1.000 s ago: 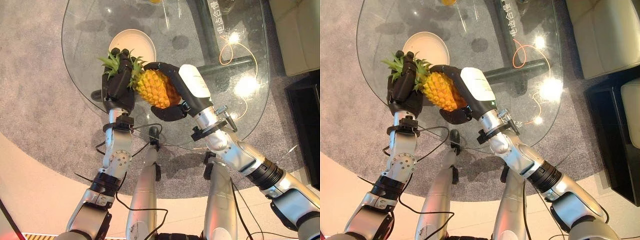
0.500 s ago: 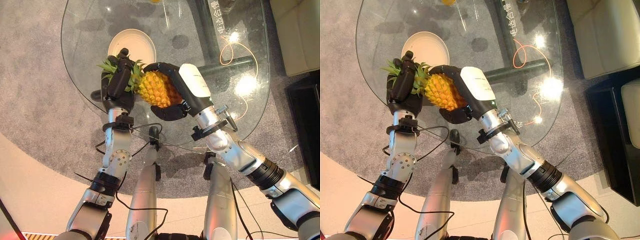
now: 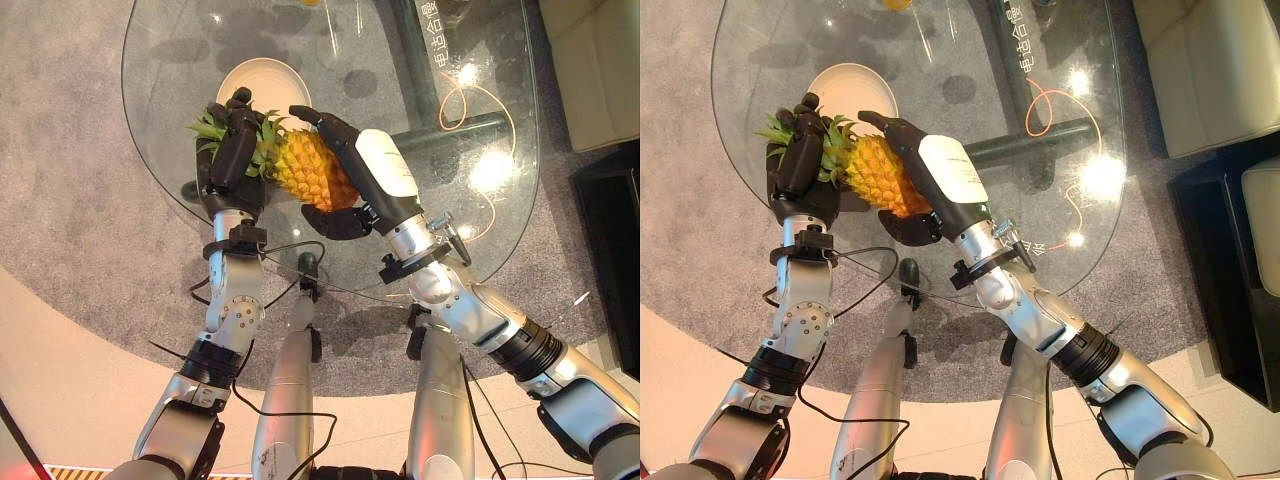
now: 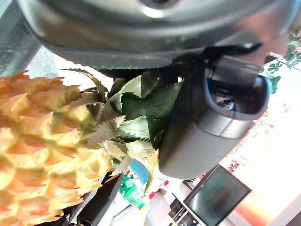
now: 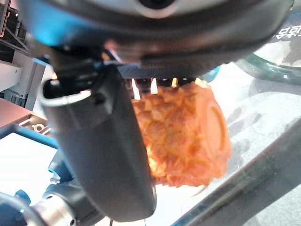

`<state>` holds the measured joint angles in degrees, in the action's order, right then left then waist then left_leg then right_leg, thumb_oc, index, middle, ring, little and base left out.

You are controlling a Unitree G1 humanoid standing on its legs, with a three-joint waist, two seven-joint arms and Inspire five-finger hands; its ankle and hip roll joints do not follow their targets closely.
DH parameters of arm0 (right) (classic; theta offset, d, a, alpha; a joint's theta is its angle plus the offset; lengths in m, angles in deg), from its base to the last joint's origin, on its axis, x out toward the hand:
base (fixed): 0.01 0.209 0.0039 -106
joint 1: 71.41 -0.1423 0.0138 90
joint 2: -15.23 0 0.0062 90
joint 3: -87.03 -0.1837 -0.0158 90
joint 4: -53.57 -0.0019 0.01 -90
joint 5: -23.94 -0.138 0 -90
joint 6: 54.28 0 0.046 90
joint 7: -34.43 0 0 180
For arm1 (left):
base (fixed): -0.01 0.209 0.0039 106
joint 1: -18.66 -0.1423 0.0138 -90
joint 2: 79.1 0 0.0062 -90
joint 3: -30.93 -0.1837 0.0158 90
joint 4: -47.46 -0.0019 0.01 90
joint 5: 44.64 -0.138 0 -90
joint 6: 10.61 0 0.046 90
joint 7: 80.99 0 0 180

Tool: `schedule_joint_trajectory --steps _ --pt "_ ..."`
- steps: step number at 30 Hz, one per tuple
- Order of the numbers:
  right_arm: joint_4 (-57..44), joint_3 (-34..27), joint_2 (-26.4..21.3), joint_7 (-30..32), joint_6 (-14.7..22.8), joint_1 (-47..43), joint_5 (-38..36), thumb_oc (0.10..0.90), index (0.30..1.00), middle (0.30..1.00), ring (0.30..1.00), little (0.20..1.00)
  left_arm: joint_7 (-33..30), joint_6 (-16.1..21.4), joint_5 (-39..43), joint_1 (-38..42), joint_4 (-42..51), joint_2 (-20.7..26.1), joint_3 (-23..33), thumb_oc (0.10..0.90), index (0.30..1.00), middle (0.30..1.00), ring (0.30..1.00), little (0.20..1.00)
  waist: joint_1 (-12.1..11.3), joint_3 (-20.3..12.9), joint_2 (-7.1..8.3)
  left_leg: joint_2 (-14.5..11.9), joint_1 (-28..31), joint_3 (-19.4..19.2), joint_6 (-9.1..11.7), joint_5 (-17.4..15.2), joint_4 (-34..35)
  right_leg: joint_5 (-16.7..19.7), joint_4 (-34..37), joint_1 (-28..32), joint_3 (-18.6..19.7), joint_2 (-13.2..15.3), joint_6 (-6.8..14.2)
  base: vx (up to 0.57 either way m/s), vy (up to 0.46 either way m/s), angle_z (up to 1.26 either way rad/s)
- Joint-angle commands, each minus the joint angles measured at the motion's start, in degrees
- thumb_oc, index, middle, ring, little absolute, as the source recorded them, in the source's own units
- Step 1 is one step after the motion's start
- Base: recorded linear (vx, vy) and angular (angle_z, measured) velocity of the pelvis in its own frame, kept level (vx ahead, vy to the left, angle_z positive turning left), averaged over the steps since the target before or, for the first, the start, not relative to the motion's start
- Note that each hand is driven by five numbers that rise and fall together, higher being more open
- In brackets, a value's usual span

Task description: Pick up the fruit to the plate

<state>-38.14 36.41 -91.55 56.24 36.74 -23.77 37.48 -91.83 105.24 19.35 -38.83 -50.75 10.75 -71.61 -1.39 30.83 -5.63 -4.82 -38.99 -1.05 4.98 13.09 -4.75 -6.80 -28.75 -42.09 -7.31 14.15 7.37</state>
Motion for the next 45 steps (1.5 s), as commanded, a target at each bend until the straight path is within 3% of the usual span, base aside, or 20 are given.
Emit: schedule_joint_trajectory --steps 1,15,27,45 --pt "-8.7 -3.9 2.8 4.8 5.8 -7.2 1.8 0.8 0.9 0.9 0.9 0.9 1.0 6.2 -5.0 6.3 6.7 -0.5 2.3 0.1 0.3 0.3 0.3 0.2 -0.5 -1.0 1.15 3.2 3.2 -4.1 -0.6 -6.8 -1.1 8.4 15.5 5.5 -4.7 -2.4 -0.8 0.0 0.0 0.0" --pt "-8.6 -4.5 3.1 5.7 5.3 -6.8 2.2 0.8 0.9 0.9 0.9 0.9 -0.5 7.9 -6.9 6.2 6.3 -0.7 3.1 0.1 0.3 0.3 0.3 0.2 -0.5 -1.0 1.12 3.1 3.7 -4.1 -0.5 -7.1 -0.9 7.9 15.2 5.8 -4.6 -2.4 -0.8 0.0 0.0 0.0" --pt "-7.7 -5.0 4.0 6.5 5.2 -7.5 2.9 0.8 0.9 0.9 0.9 0.9 -15.0 13.9 -15.6 7.2 6.0 -1.5 6.2 0.1 0.3 0.3 0.3 0.2 -0.9 -1.0 1.35 3.2 3.2 -3.7 -0.4 -6.7 -0.9 8.0 15.4 5.6 -4.9 -2.6 -0.9 0.0 0.0 0.0" --pt "-7.2 -5.0 4.8 7.6 3.6 -8.6 3.6 0.8 0.9 0.9 0.9 0.9 -22.8 15.8 -21.3 8.6 6.1 -2.1 8.0 0.1 0.3 0.3 0.3 0.2 -1.2 -1.0 1.37 3.2 3.5 -3.6 -0.2 -6.5 -0.2 8.0 15.7 5.9 -5.0 -2.5 -0.8 0.0 0.0 0.0"
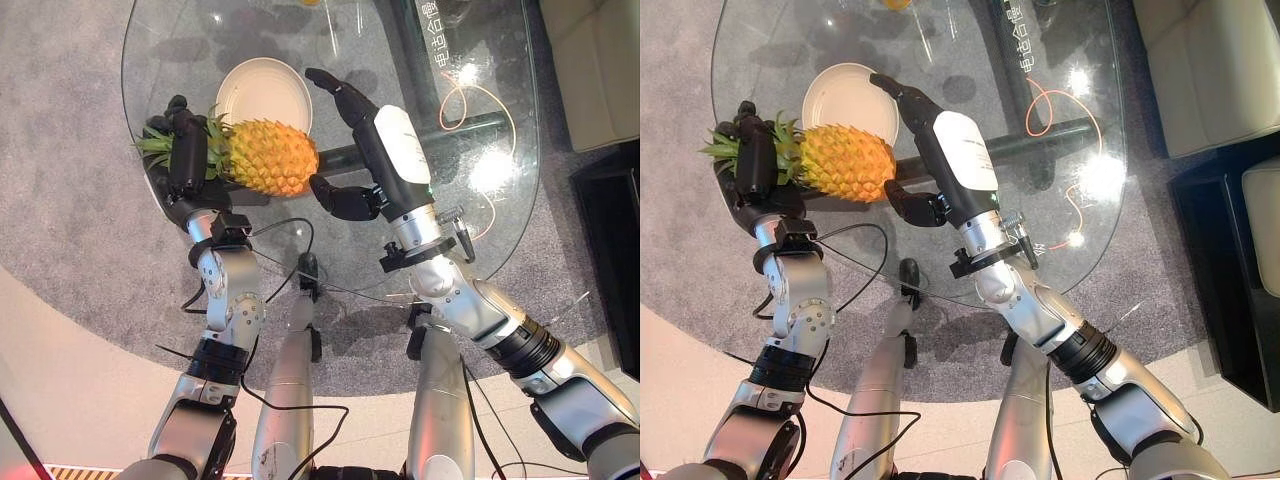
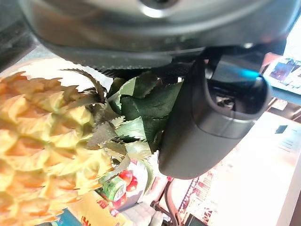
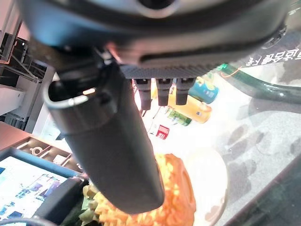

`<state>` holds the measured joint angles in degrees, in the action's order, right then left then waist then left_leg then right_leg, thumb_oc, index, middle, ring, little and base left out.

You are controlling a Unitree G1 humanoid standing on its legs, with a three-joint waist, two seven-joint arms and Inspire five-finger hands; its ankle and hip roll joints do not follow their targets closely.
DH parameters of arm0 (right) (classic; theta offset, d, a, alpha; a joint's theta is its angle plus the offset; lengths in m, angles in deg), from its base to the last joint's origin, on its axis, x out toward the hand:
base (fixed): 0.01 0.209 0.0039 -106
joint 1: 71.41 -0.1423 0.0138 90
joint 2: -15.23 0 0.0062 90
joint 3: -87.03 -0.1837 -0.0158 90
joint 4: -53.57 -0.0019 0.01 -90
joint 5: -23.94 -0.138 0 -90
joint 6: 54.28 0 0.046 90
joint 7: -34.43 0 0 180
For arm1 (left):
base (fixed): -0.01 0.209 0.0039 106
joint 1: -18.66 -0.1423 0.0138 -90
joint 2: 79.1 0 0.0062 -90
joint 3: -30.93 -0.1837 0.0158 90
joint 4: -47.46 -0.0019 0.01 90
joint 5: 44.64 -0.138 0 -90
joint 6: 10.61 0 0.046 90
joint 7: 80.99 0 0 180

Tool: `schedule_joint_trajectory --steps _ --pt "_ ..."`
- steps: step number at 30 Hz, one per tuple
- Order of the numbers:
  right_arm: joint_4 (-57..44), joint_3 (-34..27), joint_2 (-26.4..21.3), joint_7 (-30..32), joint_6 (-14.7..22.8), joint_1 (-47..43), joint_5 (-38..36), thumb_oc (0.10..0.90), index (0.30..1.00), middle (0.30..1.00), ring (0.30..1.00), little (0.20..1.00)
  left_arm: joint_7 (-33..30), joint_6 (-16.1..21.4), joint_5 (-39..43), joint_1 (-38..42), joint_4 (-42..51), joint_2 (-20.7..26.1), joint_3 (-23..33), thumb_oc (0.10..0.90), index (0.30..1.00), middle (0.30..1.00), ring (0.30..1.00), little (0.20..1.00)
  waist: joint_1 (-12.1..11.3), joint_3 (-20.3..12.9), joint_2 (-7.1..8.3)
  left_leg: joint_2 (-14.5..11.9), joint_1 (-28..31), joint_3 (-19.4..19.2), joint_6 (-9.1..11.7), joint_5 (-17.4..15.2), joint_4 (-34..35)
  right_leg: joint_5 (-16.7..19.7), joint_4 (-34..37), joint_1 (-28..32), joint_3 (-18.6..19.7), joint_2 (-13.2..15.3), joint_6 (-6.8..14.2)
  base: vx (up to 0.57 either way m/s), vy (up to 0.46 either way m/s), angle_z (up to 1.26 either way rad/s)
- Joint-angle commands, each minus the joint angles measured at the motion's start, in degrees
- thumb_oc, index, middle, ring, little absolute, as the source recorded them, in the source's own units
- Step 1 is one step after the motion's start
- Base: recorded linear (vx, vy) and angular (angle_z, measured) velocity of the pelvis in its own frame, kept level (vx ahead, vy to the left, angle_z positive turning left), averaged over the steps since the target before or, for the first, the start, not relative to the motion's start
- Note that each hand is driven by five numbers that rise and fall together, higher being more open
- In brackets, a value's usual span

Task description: Pick up the fruit to the plate

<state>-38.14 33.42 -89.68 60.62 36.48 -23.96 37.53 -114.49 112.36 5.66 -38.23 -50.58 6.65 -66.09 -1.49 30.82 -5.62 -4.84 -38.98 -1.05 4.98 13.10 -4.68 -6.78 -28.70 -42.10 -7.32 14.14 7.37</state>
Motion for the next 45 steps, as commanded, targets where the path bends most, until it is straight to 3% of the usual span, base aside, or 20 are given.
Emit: schedule_joint_trajectory --steps 1,5,10,17,20,32,37,45 --pt "-7.2 -2.1 2.9 3.4 3.7 -8.4 3.5 0.8 0.9 0.9 0.9 0.9 -0.5 8.8 -7.9 8.0 5.9 2.0 2.6 0.1 0.3 0.3 0.3 0.2 -1.1 -1.0 1.39 3.2 3.5 -3.6 -0.2 -6.5 -0.3 8.0 15.7 5.9 -5.0 -2.5 -0.8 0.0 0.0 0.0" --pt "-6.4 -2.5 2.8 4.8 3.0 -8.6 3.6 0.8 0.9 0.9 0.9 0.9 -5.4 10.2 -13.6 8.7 5.3 2.4 3.5 0.1 0.3 0.3 0.3 0.2 -1.0 -1.0 1.43 3.1 3.4 -3.6 -0.1 -6.6 -0.3 8.0 15.6 5.7 -4.9 -2.5 -0.8 0.0 0.0 0.0" --pt "-4.2 -3.3 1.9 8.1 1.7 -8.5 1.4 0.8 0.9 0.9 0.9 0.9 -15.7 9.7 -28.1 10.7 3.6 4.3 4.4 0.1 0.3 0.3 0.3 0.2 -0.7 -1.0 1.54 3.0 3.6 -3.7 0.0 -6.5 -0.2 7.9 15.7 5.8 -4.7 -2.5 -0.8 0.0 0.0 0.0" --pt "-0.9 -7.0 0.7 13.8 1.7 -5.2 -1.9 0.8 0.9 0.9 0.9 0.9 -28.7 6.5 -48.5 13.2 0.9 9.1 5.4 0.1 0.3 0.3 0.3 0.2 0.3 -1.0 1.81 2.5 3.6 -4.1 0.2 -6.7 -0.1 7.8 15.5 5.4 -4.1 -2.8 -0.9 0.0 0.006 0.0" --pt "1.1 -8.8 0.3 16.4 2.7 -3.0 -2.5 0.8 0.9 0.9 0.9 0.9 -31.3 5.7 -52.9 13.7 -0.3 10.7 5.7 0.1 0.3 0.3 0.3 0.2 0.8 -1.0 1.95 2.3 3.7 -4.4 0.3 -6.9 0.1 7.7 15.4 5.3 -3.7 -2.9 -1.0 0.0 0.0 0.0" --pt "12.4 -15.6 -1.3 28.4 2.1 3.9 -4.1 0.8 0.9 0.9 0.9 0.9 -35.1 5.6 -59.4 14.9 -9.2 15.3 6.0 0.1 0.3 0.3 0.3 0.2 2.9 -1.0 2.77 1.6 4.3 -5.4 0.5 -7.8 -0.2 7.1 14.9 4.9 -2.5 -3.2 -0.6 0.0 0.017 -0.03" --pt "20.2 -18.7 -2.9 32.1 2.5 5.3 -9.7 0.8 0.9 0.9 0.9 0.9 -36.1 5.7 -60.7 16.9 -14.3 18.0 5.5 0.1 0.3 0.3 0.3 0.2 3.6 -1.0 3.0 1.1 3.7 -5.7 0.5 -7.8 -0.5 7.3 14.5 4.0 -2.0 -3.7 -0.5 0.0 0.02 -0.06" --pt "37.6 -20.2 -4.2 34.1 7.8 7.1 -21.4 0.8 0.9 0.9 0.9 0.9 -35.4 3.7 -57.2 24.8 -25.2 24.6 1.1 0.1 0.3 0.3 0.3 0.2 4.9 -1.0 3.85 0.3 2.8 -6.4 0.7 -8.2 -1.3 7.2 14.0 3.1 -1.4 -4.5 -0.7 0.0 -0.001 -0.04"
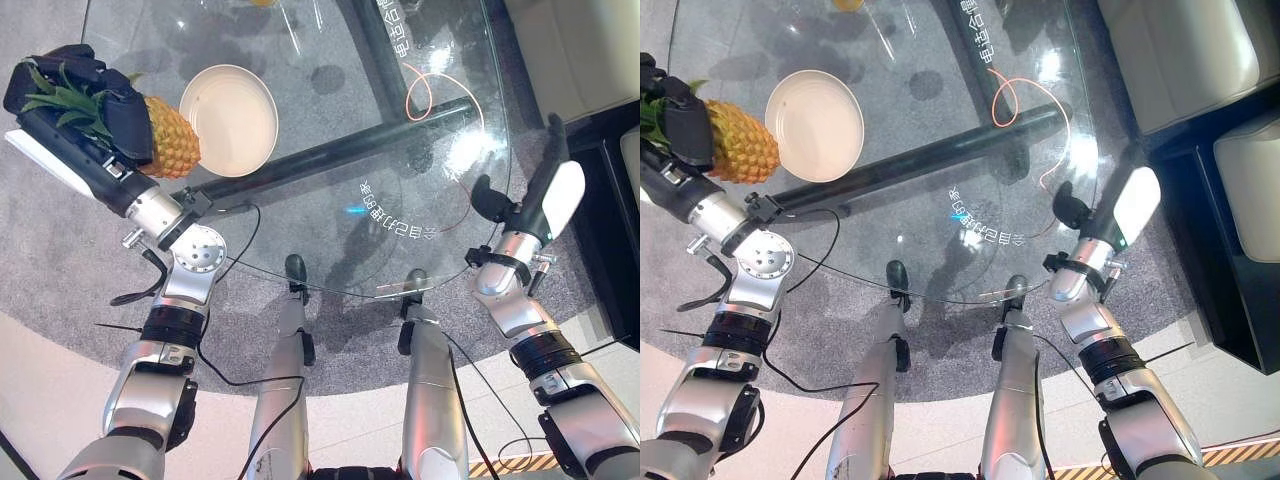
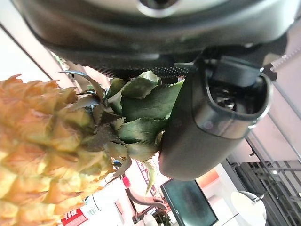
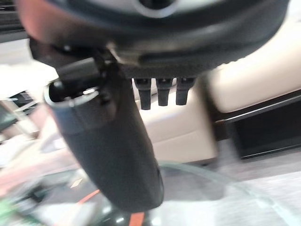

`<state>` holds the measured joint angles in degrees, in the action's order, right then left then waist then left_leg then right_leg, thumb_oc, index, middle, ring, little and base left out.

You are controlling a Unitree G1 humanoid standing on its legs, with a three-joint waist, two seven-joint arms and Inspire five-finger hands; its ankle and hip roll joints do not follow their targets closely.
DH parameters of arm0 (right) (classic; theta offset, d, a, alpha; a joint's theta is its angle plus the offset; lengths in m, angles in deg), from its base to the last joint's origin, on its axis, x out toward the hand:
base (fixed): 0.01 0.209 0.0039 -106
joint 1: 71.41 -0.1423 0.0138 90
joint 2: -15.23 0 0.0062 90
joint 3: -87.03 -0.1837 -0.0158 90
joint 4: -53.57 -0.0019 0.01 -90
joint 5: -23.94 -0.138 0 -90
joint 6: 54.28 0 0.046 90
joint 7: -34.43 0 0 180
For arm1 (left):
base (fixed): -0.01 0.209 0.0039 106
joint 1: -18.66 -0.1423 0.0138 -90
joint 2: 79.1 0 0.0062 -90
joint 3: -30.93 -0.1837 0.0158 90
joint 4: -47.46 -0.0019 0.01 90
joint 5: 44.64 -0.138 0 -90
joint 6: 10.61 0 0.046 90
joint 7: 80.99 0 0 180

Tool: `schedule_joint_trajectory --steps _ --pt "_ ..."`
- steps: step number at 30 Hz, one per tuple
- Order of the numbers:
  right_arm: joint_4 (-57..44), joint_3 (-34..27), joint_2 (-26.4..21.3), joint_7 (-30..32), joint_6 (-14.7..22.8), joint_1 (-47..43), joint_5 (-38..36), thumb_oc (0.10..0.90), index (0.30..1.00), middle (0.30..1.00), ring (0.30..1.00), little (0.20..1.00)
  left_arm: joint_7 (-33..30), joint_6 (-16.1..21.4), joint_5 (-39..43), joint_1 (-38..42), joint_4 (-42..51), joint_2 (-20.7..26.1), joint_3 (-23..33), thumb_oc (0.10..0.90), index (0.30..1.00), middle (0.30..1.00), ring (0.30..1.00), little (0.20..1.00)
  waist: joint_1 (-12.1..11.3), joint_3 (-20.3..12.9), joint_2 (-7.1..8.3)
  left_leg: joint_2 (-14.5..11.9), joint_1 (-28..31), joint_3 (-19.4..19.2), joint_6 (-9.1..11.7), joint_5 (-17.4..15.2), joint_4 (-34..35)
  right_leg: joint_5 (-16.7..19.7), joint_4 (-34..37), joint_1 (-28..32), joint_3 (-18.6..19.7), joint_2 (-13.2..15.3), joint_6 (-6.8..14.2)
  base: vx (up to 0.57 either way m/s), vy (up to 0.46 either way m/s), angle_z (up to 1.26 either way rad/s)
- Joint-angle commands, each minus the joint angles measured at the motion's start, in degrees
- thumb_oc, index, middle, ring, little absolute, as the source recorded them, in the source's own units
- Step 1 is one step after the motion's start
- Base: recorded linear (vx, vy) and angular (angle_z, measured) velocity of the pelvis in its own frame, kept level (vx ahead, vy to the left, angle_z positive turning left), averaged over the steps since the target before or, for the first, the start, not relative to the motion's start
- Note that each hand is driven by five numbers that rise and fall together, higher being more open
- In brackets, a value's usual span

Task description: Pick up the fruit to the plate

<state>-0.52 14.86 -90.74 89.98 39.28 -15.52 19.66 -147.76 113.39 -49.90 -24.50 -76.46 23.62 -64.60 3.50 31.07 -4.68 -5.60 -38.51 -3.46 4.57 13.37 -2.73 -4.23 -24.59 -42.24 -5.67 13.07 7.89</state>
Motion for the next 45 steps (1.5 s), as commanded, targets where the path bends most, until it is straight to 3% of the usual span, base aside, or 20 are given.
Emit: schedule_joint_trajectory --steps 1,8,17,25,45 --pt "2.1 -1.7 -3.2 4.3 5.5 -1.2 -5.1 0.8 0.9 0.9 0.9 0.9 -1.9 2.0 -1.0 12.3 -0.7 8.5 -1.3 0.1 0.3 0.3 0.3 0.2 0.1 -1.3 3.09 1.0 2.3 -4.2 1.2 -8.5 -3.4 4.6 9.8 3.2 -3.0 -3.6 -1.3 -0.01 -0.012 -0.05" --pt "21.3 -2.3 -1.7 -1.6 10.5 -2.0 -10.2 0.8 0.9 0.9 0.9 0.9 0.4 -0.6 4.0 20.2 -10.2 11.9 -8.1 0.1 0.3 0.3 0.3 0.2 0.8 -1.3 3.6 0.3 2.1 -4.7 1.4 -9.0 -4.7 4.2 9.4 3.4 -2.7 -4.0 -1.4 0.0 0.0 0.0" --pt "32.1 -1.2 -0.2 -12.2 9.2 -2.1 -12.1 0.8 0.9 0.9 0.9 0.9 2.9 -2.5 9.4 25.3 -17.8 12.6 -11.3 0.1 0.3 0.3 0.3 0.2 1.7 -1.3 3.63 -0.1 0.9 -4.9 1.4 -9.0 -5.8 4.4 8.8 2.1 -1.9 -4.3 -1.6 0.0 0.007 -0.01" --pt "32.6 1.3 1.5 -18.8 8.4 -1.7 -12.3 0.8 0.9 0.9 0.9 0.9 4.5 -1.8 12.2 26.9 -21.1 11.8 -11.3 0.1 0.3 0.3 0.3 0.2 2.3 -1.3 4.44 -0.4 -0.7 -4.8 1.5 -8.8 -6.7 4.7 8.6 0.7 -1.3 -4.7 -1.8 0.0 0.003 0.0" --pt "29.9 4.2 3.4 -20.2 8.8 -1.3 -10.7 0.8 0.9 0.9 0.9 0.9 8.3 4.9 20.1 31.9 -26.0 11.3 -10.8 0.1 0.3 0.3 0.3 0.2 3.9 -1.3 7.31 -1.0 -5.1 -4.8 1.9 -9.9 -9.5 4.7 7.8 -3.3 -0.2 -5.6 -1.7 0.0 0.008 0.0"
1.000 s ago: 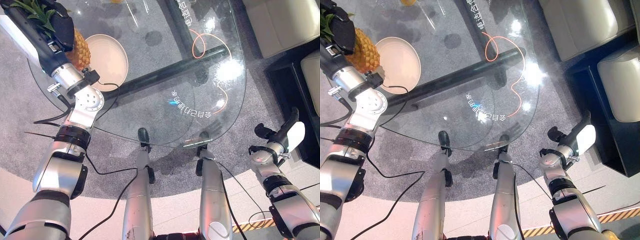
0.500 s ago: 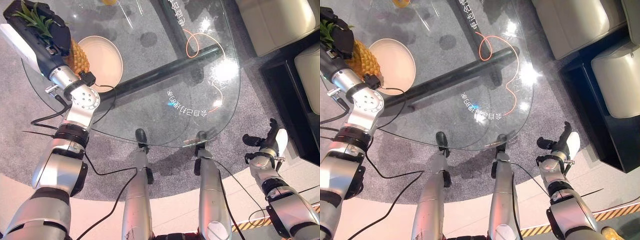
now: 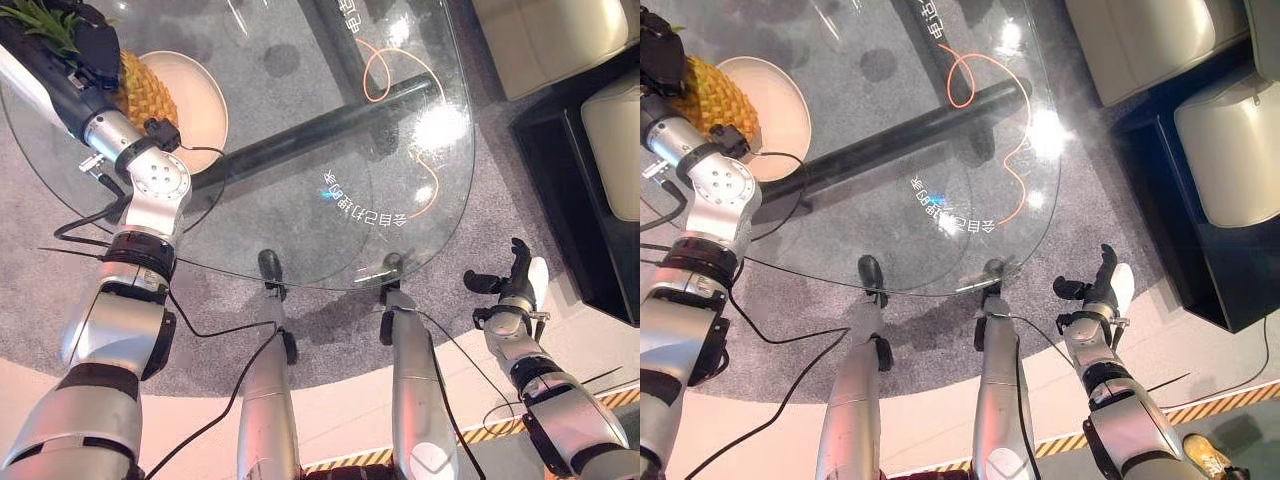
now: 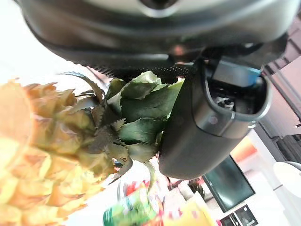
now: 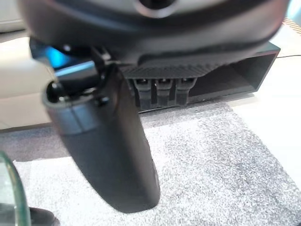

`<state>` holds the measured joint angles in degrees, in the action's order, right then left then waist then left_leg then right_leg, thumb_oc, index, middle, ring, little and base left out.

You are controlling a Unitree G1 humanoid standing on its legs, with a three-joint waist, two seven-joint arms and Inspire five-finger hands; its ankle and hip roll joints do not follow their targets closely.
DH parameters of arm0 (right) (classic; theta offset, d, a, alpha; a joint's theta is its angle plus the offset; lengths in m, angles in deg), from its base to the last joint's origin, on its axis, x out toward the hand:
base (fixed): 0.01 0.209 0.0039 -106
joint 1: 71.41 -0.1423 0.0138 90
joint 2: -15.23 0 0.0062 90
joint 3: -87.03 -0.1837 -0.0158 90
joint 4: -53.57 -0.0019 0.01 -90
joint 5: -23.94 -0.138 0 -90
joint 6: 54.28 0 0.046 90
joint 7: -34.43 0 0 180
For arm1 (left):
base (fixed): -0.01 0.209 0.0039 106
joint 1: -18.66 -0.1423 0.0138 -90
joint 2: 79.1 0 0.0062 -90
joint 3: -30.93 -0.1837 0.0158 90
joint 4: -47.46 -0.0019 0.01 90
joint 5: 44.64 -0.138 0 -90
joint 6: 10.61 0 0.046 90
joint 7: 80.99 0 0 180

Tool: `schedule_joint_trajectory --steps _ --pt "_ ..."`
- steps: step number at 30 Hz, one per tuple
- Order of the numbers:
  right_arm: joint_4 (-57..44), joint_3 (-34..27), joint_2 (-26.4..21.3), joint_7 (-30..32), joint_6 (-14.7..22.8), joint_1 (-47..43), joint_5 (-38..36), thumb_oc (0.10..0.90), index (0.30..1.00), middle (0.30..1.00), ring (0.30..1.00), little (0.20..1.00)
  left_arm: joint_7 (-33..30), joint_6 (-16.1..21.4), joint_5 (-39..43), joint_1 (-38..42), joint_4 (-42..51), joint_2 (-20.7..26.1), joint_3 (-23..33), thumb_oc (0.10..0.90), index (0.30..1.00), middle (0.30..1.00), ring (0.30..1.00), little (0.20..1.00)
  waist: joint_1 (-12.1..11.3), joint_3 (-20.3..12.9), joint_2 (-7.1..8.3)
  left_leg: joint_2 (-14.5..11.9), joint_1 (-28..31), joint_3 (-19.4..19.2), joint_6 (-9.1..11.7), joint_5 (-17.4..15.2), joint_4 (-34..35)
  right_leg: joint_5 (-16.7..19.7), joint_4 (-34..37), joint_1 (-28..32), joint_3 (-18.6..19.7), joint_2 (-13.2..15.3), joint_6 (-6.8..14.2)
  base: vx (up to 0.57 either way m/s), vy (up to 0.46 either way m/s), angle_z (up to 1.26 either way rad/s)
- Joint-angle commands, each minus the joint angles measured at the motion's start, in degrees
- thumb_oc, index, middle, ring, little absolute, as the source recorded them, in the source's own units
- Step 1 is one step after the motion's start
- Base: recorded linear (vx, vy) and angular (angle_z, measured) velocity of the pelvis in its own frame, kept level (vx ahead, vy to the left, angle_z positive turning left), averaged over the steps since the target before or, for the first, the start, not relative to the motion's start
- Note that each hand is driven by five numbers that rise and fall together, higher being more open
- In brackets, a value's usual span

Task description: Pick up the fruit to the plate

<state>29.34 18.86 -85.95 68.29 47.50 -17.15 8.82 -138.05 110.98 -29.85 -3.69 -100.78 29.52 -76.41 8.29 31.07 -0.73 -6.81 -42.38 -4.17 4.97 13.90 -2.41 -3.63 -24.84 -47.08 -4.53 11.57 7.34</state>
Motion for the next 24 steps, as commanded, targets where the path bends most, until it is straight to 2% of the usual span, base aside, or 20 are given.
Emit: schedule_joint_trajectory --steps 1,24 --pt "0.0 0.3 -1.3 1.6 0.7 0.4 0.2 0.8 0.9 0.9 0.9 0.9 -1.4 7.5 0.1 11.4 -1.8 5.3 0.9 0.1 0.3 0.3 0.3 0.2 -0.8 -1.3 3.44 0.2 -1.5 -4.1 1.5 -10.5 -9.9 4.2 8.0 1.3 -1.2 -4.2 -1.1 0.0 0.0 0.0" --pt "-1.1 1.6 -0.3 2.8 1.9 -0.1 0.4 0.8 0.9 0.9 0.9 0.9 -3.0 8.6 -3.3 15.9 -4.3 6.0 -2.1 0.1 0.3 0.3 0.3 0.2 -0.3 -1.3 5.07 0.2 -4.7 -2.9 1.1 -11.9 -12.3 5.3 8.4 -1.4 -0.1 -4.6 -0.8 0.0 0.0 0.0"
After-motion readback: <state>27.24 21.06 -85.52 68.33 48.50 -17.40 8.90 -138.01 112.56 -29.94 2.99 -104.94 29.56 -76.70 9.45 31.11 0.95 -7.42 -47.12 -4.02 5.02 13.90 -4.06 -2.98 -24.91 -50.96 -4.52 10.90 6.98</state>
